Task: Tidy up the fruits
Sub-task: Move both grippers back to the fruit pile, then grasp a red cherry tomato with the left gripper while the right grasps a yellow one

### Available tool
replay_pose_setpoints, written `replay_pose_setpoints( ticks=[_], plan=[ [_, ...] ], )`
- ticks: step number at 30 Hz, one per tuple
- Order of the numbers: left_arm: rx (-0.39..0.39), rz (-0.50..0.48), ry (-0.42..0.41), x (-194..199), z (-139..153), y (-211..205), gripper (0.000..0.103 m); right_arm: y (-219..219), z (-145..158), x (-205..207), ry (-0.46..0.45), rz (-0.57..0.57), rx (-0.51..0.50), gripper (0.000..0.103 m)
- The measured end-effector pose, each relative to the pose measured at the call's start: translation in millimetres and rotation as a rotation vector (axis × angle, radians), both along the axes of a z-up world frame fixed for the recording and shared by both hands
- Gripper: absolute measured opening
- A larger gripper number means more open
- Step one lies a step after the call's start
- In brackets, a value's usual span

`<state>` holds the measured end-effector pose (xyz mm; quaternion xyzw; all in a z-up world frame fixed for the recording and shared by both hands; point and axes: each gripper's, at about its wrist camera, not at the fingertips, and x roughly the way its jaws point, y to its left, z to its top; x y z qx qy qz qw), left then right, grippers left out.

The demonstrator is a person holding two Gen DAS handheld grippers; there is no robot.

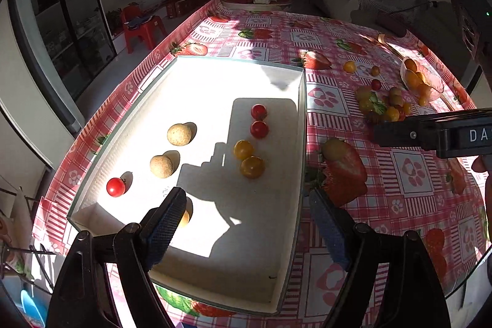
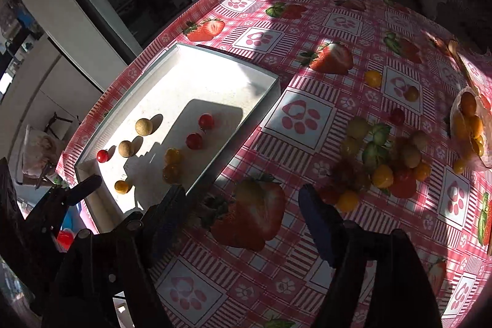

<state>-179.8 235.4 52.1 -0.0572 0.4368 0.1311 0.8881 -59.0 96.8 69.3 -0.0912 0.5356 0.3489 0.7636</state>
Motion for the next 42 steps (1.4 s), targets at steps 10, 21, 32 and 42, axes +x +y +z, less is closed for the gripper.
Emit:
replay_pose_setpoints(
  ticks=[10,21,32,42],
  plan=[
    [0.010,-0.157,0.028,34.9,-3.2,-71.6,0.082,-116.1,-43.2,1.6,0.026,-0.214,-0.078,0.079],
    [0.028,-0.227,0.043,82.9,-20.4,-113.6,0.082,-162.1,-51.2,25.9,-0.007,-0.306,-0.067,0.079],
    [0.025,-0.245,0.080,113.4,-43.1,-113.3,0.059,-135.2,-56.0,53.6,-0.125,-0.233,-0.086,0.072],
    [0.020,-0.245,0.047,132.1,-44.1,-113.9,0.059,-114.9,-58.7,85.6,-0.207,-0.236,-0.101,0.064]
  ],
)
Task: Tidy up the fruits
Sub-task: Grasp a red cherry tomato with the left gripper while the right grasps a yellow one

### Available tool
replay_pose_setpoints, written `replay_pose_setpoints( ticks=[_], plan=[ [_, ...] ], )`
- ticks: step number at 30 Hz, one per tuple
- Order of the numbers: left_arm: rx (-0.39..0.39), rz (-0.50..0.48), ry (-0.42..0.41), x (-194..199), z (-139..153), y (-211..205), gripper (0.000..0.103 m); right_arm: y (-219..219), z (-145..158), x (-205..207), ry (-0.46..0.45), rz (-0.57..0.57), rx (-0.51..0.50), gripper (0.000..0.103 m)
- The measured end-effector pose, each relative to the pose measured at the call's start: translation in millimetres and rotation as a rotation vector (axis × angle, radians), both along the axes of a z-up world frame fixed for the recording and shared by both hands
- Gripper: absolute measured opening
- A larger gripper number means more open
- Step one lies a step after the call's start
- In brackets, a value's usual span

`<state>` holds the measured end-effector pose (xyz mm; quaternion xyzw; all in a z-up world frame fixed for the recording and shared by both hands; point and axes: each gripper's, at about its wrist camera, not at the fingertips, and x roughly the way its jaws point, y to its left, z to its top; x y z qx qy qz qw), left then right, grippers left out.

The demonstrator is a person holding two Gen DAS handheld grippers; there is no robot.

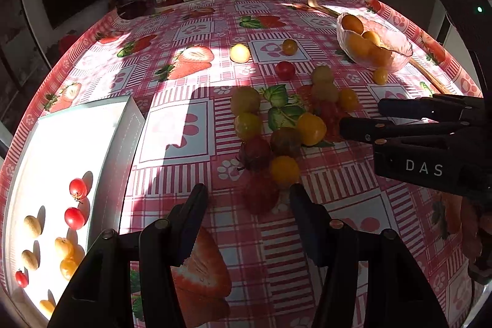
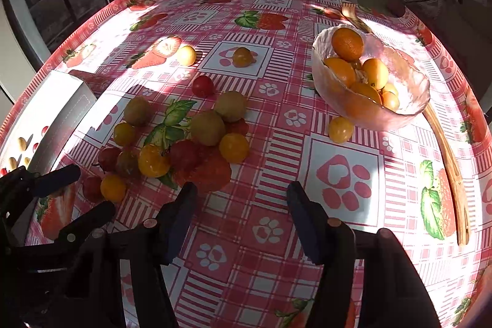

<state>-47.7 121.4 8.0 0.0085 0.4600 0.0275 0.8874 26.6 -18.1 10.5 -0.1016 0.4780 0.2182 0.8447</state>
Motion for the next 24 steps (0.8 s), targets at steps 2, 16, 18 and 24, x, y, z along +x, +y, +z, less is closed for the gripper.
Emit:
replay_pose_setpoints(
  ticks=[2,16,18,24],
  plan=[
    [-0.007,0.002,-0.004,1.3,-0.4,0.0,0.059,5.2,-0.7,5.7,-0.009,-0.001,-0.005,0.064],
    [-0.089,-0.042,0.000,-6.0,3.8,-8.6,0.022,-0.9,2.6,11.3,0.018,-0.012,0.074,0.022],
    [-0.105,-0.039,-0.001,-11.1,5.8,-8.3,0.022,-5.8,3.1,5.3,0.029,-0.010,0.085,0.022],
    [-0.143,-0.029,-0.003,-26.5,11.9,-5.0,0.022,-24.6,3.8,-15.9,0.090,-0.027,0.139,0.023]
  ],
)
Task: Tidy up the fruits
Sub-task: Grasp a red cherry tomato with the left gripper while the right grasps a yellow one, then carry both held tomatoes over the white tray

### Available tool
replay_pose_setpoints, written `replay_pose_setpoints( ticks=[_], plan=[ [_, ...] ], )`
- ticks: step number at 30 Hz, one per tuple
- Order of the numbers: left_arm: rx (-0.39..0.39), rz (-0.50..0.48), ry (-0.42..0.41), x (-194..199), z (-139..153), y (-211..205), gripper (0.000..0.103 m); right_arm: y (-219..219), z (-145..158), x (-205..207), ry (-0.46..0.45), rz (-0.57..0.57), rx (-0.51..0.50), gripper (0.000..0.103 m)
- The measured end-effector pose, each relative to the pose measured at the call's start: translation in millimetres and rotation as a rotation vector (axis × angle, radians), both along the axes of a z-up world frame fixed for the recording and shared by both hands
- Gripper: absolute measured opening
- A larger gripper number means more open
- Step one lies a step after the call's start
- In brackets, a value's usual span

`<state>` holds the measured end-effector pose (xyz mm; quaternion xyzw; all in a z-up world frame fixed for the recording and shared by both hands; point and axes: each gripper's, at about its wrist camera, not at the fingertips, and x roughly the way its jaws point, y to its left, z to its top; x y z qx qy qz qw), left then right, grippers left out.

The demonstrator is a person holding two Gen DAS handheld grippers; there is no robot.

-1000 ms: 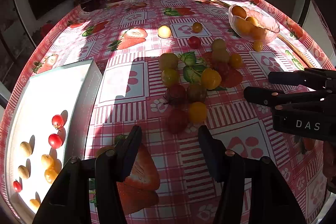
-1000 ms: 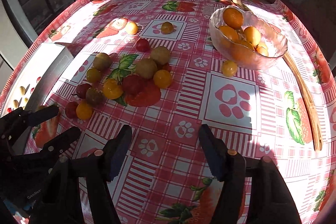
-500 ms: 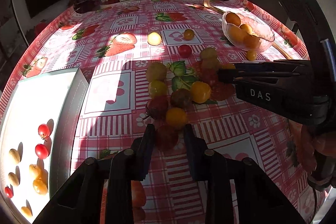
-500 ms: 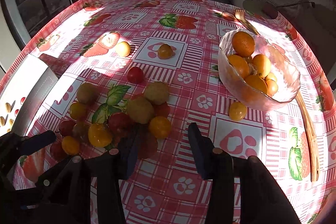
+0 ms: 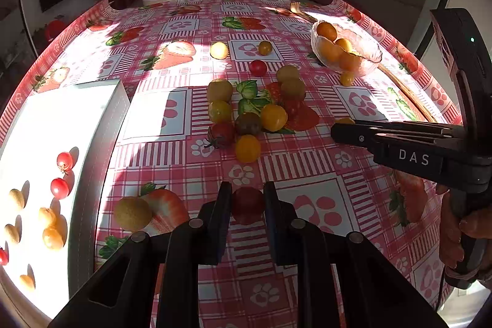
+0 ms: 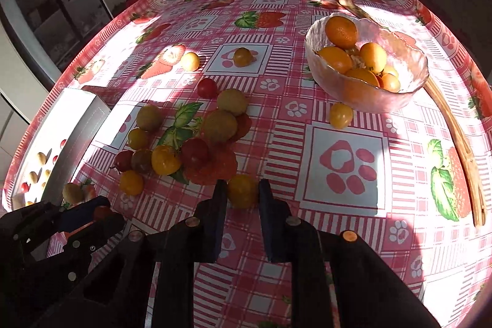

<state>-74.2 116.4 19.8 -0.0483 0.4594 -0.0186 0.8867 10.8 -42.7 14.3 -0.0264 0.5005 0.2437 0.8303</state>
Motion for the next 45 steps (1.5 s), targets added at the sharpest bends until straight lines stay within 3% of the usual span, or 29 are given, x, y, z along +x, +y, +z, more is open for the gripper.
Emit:
replay_pose_setpoints(
  ticks=[13,25,34,45],
  plan=[
    [-0.018,0.016,-0.004,-37.4,11.9,6.8,0.022,-19.5,4.2,-44.9,0.092,-0.012,0.057,0.023],
    [-0.010,0.039,-0.037,-62.7,25.8,16.4,0.022,-14.6,15.7,-68.5,0.098,-0.004,0.041,0.023],
    [-0.021,0.075,-0.089,-80.8,44.9,45.7,0.022,14.9,36.7,-78.6,0.077,0.053,0.024,0.023],
    [0.018,0.175,-0.119,-95.0,63.6,116.8,0.022,88.0,68.1,-75.7,0.054,0.186,0.029,0.023]
  ],
)
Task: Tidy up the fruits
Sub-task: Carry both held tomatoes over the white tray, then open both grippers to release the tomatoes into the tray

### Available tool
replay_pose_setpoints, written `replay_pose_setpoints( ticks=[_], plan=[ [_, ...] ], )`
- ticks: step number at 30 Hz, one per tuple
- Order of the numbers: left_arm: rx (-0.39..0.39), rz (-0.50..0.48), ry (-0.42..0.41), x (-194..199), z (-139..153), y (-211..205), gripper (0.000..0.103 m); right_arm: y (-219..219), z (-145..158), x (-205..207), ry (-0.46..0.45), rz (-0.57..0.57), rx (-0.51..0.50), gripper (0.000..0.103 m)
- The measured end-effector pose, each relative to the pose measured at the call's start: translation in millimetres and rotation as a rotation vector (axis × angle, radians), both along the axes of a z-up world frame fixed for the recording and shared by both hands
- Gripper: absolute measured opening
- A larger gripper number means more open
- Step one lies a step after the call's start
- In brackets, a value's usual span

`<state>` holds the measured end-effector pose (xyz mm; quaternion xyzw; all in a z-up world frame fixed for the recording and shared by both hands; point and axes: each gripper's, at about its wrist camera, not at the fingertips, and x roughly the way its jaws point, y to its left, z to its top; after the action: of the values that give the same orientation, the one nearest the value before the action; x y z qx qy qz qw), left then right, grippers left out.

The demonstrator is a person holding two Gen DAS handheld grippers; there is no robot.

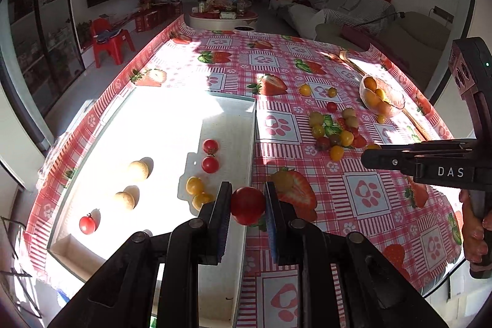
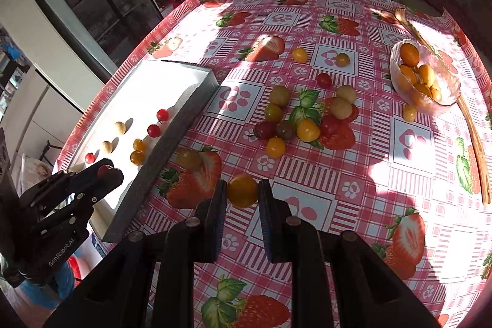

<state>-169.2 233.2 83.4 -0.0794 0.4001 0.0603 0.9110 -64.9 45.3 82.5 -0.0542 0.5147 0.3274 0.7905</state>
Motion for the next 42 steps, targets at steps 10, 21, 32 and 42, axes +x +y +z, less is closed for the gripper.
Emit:
replay_pose_setpoints(
  ticks=[10,21,32,42],
  plan=[
    [0.065,0.110,-0.014,19.1,8.9,68.6,0.022,72.9,10.2,13.3,0.025,0.115,0.010,0.023],
    [0.047,0.144,0.070,66.4,-20.4,103.5,0.022,141.9,-8.8,46.2,0.082,0.163,-0.011,0.023],
    [0.004,0.191,0.186,97.2,-51.5,128.3,0.022,174.8,-51.9,73.7,0.124,0.140,-0.051,0.023],
    [0.032,0.185,0.265,105.7,-62.3,128.3,0.022,197.0,-70.2,74.5,0.078,0.181,-0.123,0.023]
  ],
)
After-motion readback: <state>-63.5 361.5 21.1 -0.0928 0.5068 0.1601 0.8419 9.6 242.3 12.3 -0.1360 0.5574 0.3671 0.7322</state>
